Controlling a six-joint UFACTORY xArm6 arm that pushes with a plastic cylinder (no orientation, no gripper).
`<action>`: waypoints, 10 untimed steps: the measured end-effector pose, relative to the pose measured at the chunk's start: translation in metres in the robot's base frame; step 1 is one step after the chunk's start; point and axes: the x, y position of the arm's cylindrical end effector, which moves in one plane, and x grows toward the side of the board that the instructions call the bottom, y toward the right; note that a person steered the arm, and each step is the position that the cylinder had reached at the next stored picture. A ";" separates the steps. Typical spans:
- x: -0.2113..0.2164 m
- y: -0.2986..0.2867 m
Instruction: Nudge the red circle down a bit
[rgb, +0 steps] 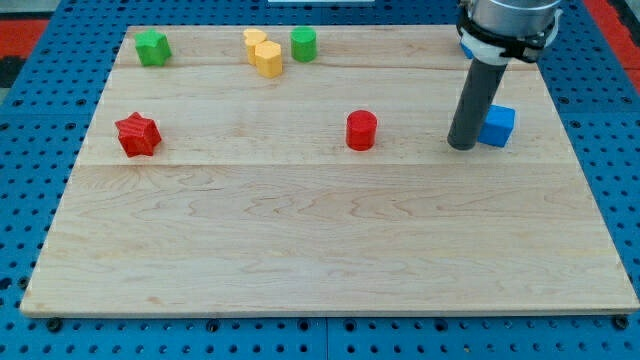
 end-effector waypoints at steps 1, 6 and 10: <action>-0.030 -0.010; -0.042 -0.025; -0.042 -0.051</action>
